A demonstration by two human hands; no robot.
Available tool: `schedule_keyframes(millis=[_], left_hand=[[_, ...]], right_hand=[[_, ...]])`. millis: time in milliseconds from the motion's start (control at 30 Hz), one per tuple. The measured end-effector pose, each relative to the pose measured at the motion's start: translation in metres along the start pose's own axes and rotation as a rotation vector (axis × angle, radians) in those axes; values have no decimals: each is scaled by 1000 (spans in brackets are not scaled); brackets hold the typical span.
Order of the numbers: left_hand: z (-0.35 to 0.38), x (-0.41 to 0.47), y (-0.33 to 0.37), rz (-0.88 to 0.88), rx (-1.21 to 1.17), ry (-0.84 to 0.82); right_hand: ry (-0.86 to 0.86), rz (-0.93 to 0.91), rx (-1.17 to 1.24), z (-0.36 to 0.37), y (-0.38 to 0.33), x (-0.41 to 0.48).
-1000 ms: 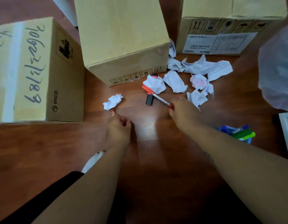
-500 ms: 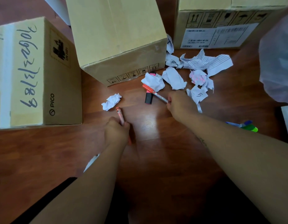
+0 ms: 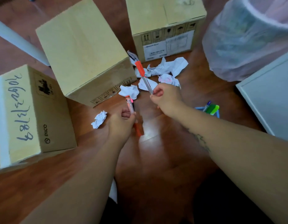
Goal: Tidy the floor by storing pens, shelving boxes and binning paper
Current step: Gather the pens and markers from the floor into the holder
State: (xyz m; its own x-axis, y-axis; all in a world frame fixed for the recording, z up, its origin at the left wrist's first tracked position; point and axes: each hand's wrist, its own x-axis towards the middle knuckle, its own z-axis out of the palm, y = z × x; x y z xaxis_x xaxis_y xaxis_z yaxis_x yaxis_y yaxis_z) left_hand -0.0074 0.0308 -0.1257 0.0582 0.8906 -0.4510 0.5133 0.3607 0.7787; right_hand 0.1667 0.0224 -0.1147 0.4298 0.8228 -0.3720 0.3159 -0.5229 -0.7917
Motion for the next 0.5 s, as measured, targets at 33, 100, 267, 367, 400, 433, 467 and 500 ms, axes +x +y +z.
schedule_keyframes(millis=[33, 100, 267, 367, 400, 433, 467, 500], left_hand=[[2, -2, 5, 18, -2, -28], [7, -5, 16, 60, -19, -75], [29, -24, 37, 138, -68, -162], [43, -38, 48, 191, -90, -207], [50, -43, 52, 218, -95, -228], [55, -47, 56, 249, -95, -243], [61, -50, 59, 288, -84, -259], [67, -54, 62, 331, -64, -278]], right_hand=[[24, 8, 24, -5, 1, -6], [71, 15, 75, -15, 3, -18], [207, -9, 135, -47, 15, -57], [315, -25, 128, -69, 28, -77], [344, -27, 115, -77, 34, -84], [366, -24, 87, -85, 39, -89], [382, -13, 57, -92, 45, -94], [397, 1, 37, -98, 53, -99]])
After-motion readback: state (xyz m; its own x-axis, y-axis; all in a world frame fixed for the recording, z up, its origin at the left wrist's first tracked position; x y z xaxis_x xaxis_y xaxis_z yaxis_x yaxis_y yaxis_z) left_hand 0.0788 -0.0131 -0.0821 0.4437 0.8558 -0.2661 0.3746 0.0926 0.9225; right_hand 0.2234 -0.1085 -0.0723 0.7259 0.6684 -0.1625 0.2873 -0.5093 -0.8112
